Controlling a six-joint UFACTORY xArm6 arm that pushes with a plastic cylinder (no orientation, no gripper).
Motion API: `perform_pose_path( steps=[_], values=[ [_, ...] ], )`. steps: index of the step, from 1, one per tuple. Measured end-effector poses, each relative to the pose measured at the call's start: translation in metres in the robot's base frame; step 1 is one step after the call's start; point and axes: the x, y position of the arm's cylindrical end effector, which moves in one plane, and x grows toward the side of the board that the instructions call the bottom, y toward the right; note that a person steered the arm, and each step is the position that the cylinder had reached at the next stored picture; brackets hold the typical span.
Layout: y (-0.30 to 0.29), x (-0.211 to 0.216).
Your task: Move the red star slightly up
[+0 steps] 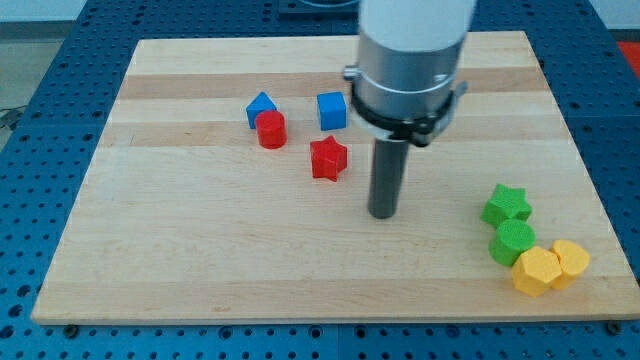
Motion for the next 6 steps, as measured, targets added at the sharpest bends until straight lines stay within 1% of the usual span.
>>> perform_pose_path(
  steps=[1, 2, 3, 5, 6],
  values=[
    [-0.023, 0.004],
    [-0.023, 0.002],
    [-0.023, -0.011],
    [-0.052, -0.011],
    [-0.052, -0.017]
  ],
)
